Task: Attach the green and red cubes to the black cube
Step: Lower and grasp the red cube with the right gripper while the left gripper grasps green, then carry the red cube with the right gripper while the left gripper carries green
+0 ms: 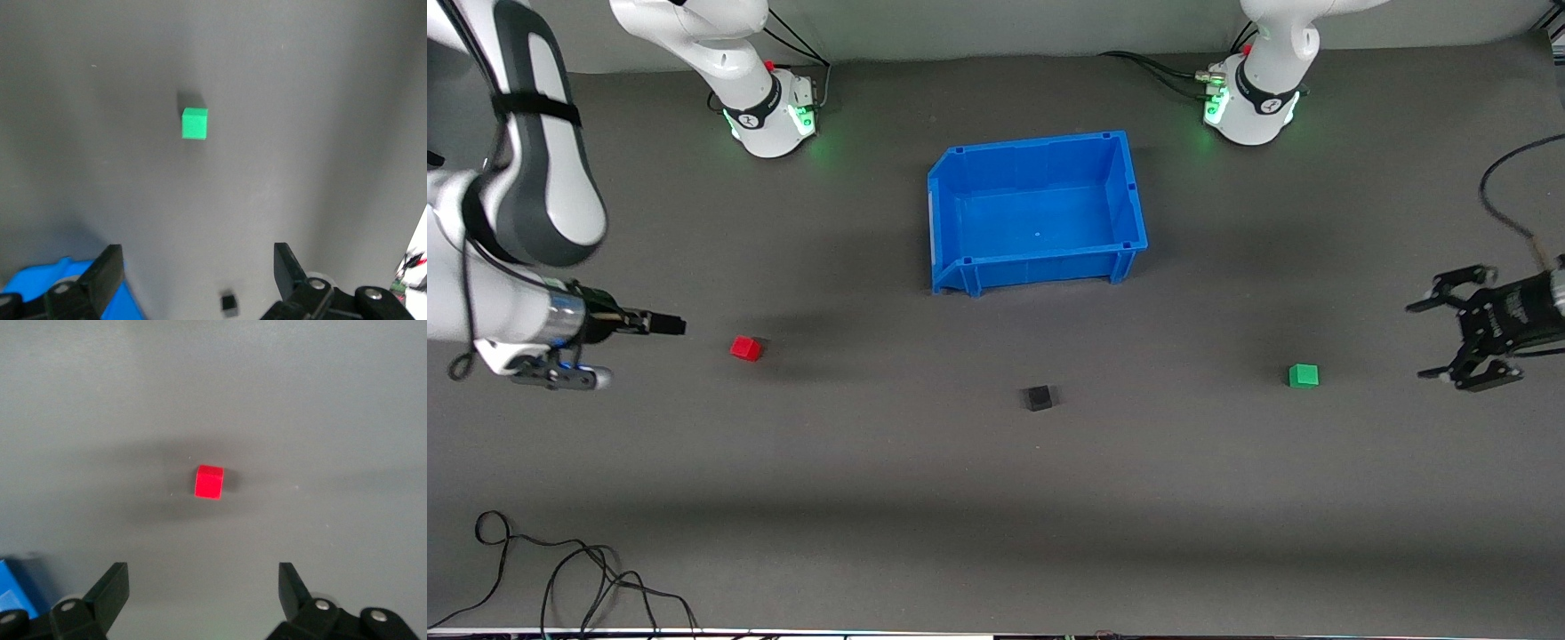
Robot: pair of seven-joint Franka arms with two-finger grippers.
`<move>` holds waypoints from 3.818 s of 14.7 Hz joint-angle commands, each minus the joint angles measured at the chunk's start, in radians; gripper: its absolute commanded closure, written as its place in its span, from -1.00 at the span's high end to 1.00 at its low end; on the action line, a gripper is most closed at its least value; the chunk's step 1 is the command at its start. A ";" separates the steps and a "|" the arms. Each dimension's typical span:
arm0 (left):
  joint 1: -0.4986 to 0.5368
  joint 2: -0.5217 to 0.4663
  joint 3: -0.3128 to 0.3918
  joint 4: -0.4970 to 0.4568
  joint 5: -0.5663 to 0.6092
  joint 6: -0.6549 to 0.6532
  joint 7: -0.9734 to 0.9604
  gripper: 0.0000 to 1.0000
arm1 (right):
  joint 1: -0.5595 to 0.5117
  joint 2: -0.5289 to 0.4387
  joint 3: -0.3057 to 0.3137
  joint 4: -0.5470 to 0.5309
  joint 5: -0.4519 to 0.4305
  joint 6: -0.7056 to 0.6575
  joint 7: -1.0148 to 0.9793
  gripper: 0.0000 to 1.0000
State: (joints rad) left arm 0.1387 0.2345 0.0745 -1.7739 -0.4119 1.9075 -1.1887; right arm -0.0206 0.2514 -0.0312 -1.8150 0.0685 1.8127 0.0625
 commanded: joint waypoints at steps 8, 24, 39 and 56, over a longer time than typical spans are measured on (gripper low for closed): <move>-0.037 0.153 -0.024 -0.240 -0.125 0.450 0.141 1.00 | 0.022 0.127 0.000 -0.237 0.005 0.430 0.028 0.99; -0.059 0.261 -0.027 -0.328 -0.317 0.645 0.394 0.71 | 0.070 0.210 -0.007 -0.312 0.001 0.606 0.103 0.80; -0.089 0.232 -0.024 -0.113 -0.271 0.460 0.117 -0.34 | 0.068 0.204 -0.039 -0.339 0.002 0.643 0.074 -0.86; -0.398 0.391 -0.024 0.133 -0.208 0.576 -0.368 -0.34 | 0.250 0.247 -0.030 -0.118 0.303 0.634 0.642 -1.00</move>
State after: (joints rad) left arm -0.2161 0.5936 0.0356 -1.6689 -0.6357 2.4455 -1.5025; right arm 0.1701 0.4525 -0.0536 -2.0091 0.3512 2.4518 0.5536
